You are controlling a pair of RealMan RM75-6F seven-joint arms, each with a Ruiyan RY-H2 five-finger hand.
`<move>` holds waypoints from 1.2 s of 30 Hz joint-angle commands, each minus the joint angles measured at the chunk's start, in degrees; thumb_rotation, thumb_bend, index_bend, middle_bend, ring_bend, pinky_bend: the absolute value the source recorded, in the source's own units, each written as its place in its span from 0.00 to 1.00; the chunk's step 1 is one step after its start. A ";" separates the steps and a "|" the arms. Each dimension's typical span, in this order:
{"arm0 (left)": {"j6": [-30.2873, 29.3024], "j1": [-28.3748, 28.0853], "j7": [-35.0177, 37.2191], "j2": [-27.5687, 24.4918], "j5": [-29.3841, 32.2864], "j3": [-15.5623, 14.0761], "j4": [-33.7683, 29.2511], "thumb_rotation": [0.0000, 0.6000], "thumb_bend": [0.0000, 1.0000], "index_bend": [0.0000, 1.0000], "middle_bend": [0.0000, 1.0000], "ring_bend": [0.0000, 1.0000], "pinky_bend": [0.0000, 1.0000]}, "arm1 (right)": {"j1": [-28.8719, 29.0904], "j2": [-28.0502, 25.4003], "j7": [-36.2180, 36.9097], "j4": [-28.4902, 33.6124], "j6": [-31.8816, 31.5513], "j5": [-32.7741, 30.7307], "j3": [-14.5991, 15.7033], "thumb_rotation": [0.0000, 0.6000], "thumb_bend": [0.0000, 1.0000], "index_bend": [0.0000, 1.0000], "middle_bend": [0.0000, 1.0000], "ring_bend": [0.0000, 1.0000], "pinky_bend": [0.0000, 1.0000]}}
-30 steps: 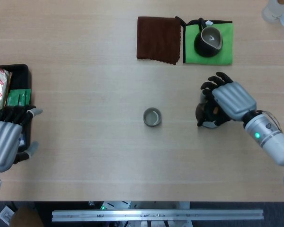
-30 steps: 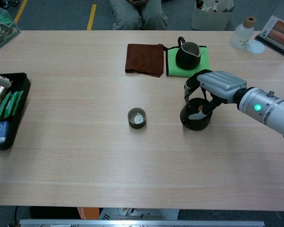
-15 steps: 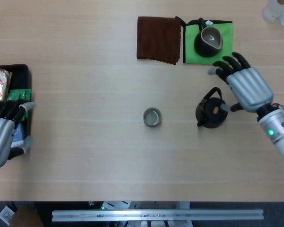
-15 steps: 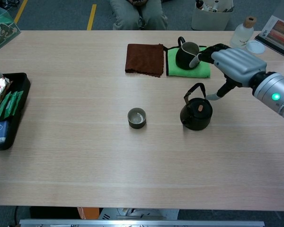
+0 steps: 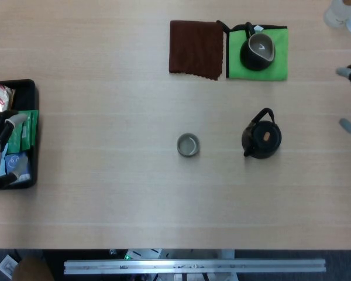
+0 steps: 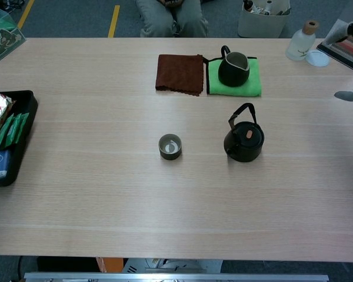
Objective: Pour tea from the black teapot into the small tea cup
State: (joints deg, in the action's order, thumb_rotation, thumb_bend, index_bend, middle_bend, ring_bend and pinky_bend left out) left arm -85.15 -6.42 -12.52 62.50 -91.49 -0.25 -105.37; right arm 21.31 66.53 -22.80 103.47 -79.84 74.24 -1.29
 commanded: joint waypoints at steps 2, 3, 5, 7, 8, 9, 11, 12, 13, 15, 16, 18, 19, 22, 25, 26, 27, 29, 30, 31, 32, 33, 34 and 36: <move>-1.92 0.49 0.42 0.87 -1.92 0.22 1.26 1.00 0.28 0.21 0.22 0.19 0.18 | -5.46 -3.86 -0.36 2.25 -5.18 1.91 2.69 1.00 0.07 0.29 0.30 0.16 0.12; -2.36 0.57 0.39 1.13 -2.46 0.22 1.68 1.00 0.28 0.21 0.22 0.19 0.18 | -6.43 -4.24 -0.17 2.33 -6.14 2.35 3.07 1.00 0.07 0.29 0.31 0.17 0.12; -3.19 0.75 0.09 1.76 -3.29 0.29 2.62 1.00 0.28 0.21 0.22 0.19 0.18 | -8.63 -4.92 0.36 2.53 -8.39 3.32 3.82 1.00 0.07 0.31 0.31 0.17 0.12; -3.55 0.95 -0.08 2.12 -3.54 0.25 3.07 1.00 0.28 0.21 0.22 0.19 0.18 | -10.35 -5.28 0.69 2.45 -10.21 4.29 4.36 1.00 0.07 0.32 0.31 0.17 0.12; -3.62 1.02 -0.11 2.22 -3.43 0.28 3.09 1.00 0.28 0.21 0.22 0.19 0.18 | -11.43 -5.38 0.63 2.30 -11.36 4.98 4.69 1.00 0.08 0.32 0.31 0.17 0.12; -3.69 1.13 -0.17 2.18 -3.36 0.25 3.00 1.00 0.28 0.21 0.22 0.19 0.18 | -12.19 -5.39 0.55 2.18 -12.14 5.49 4.94 1.00 0.08 0.32 0.32 0.17 0.12; -3.88 1.34 -0.33 2.00 -3.34 0.19 2.73 1.00 0.28 0.21 0.22 0.19 0.18 | -13.57 -5.45 0.51 2.15 -13.39 6.22 5.31 1.00 0.10 0.32 0.32 0.17 0.12; -4.08 1.46 -0.54 1.94 -3.38 0.21 2.67 1.00 0.28 0.21 0.22 0.19 0.18 | -14.33 -5.54 0.50 2.18 -14.02 6.64 5.47 1.00 0.10 0.32 0.32 0.17 0.12; -4.23 1.56 -0.67 1.84 -3.41 0.21 2.64 1.00 0.28 0.21 0.22 0.19 0.18 | -14.83 -5.61 0.50 2.22 -14.41 6.94 5.54 1.00 0.10 0.32 0.32 0.17 0.12; -4.42 1.77 -0.81 1.61 -3.29 0.21 2.55 1.00 0.28 0.21 0.22 0.19 0.18 | -15.71 -5.61 0.64 2.07 -15.09 7.73 5.51 1.00 0.10 0.32 0.32 0.17 0.12; -4.42 1.85 -0.79 1.51 -3.15 0.20 2.49 1.00 0.28 0.21 0.22 0.19 0.18 | -15.94 -5.55 0.75 1.96 -15.15 8.11 5.50 1.00 0.10 0.32 0.32 0.17 0.12; -4.38 1.98 -0.74 1.32 -2.88 0.20 2.31 1.00 0.28 0.21 0.22 0.19 0.18 | -16.19 -5.30 0.89 1.71 -14.82 8.94 5.41 1.00 0.10 0.32 0.32 0.17 0.12; -4.39 2.05 -0.71 1.23 -2.85 0.16 2.24 1.00 0.28 0.21 0.22 0.19 0.18 | -16.20 -5.13 0.94 1.61 -14.55 9.31 5.36 1.00 0.10 0.32 0.32 0.17 0.12; -4.49 2.26 -0.65 0.98 -2.82 0.07 1.89 1.00 0.28 0.21 0.22 0.19 0.18 | -16.09 -4.36 0.80 1.35 -13.34 10.50 5.28 1.00 0.10 0.32 0.32 0.17 0.12; -4.86 2.47 -0.58 0.73 -3.00 0.11 1.53 1.00 0.28 0.21 0.22 0.19 0.18 | -15.83 -3.52 0.46 1.25 -11.97 11.71 5.26 1.00 0.10 0.32 0.32 0.17 0.12; -4.91 2.51 -0.62 0.66 -3.05 0.10 1.44 1.00 0.28 0.21 0.22 0.19 0.18 | -15.78 -3.31 0.31 1.23 -11.58 11.98 5.26 1.00 0.10 0.32 0.32 0.17 0.12; -4.90 2.56 -0.67 0.55 -3.07 0.08 1.29 1.00 0.28 0.21 0.22 0.19 0.18 | -15.75 -3.06 0.05 1.17 -11.14 12.15 5.17 1.00 0.10 0.32 0.32 0.17 0.12; -4.84 2.59 -0.78 0.42 -3.01 0.11 1.16 1.00 0.28 0.21 0.22 0.19 0.18 | -15.77 -2.69 -0.26 0.97 -10.48 11.93 4.84 1.00 0.10 0.32 0.32 0.17 0.12; -4.75 2.59 -0.81 0.40 -2.94 0.11 1.13 1.00 0.28 0.21 0.22 0.19 0.18 | -15.82 -2.56 -0.20 0.90 -10.25 11.71 4.67 1.00 0.10 0.32 0.32 0.17 0.12; -4.62 2.58 -0.83 0.37 -2.86 0.10 1.11 1.00 0.28 0.21 0.22 0.19 0.18 | -15.87 -2.48 -0.12 0.88 -9.98 11.53 4.56 1.00 0.10 0.32 0.32 0.17 0.12; -4.49 2.56 -0.89 0.35 -2.77 0.11 1.08 1.00 0.28 0.21 0.22 0.19 0.18 | -15.97 -2.45 -0.09 0.93 -9.69 11.38 4.48 1.00 0.10 0.32 0.32 0.17 0.12; -4.42 2.55 -0.94 0.35 -2.73 0.13 1.08 1.00 0.28 0.21 0.22 0.19 0.18 | -16.06 -2.41 -0.18 0.94 -9.58 11.43 4.43 1.00 0.10 0.32 0.32 0.17 0.12; -4.35 2.54 -0.97 0.34 -2.70 0.14 1.06 1.00 0.28 0.21 0.22 0.19 0.18 | -16.17 -2.39 -0.32 0.99 -9.54 11.55 4.39 1.00 0.10 0.32 0.32 0.17 0.12; -4.18 2.51 -0.99 0.35 -2.66 0.13 1.02 1.00 0.28 0.21 0.22 0.19 0.18 | -16.47 -2.43 -0.27 1.25 -9.68 11.91 4.26 1.00 0.10 0.32 0.32 0.17 0.12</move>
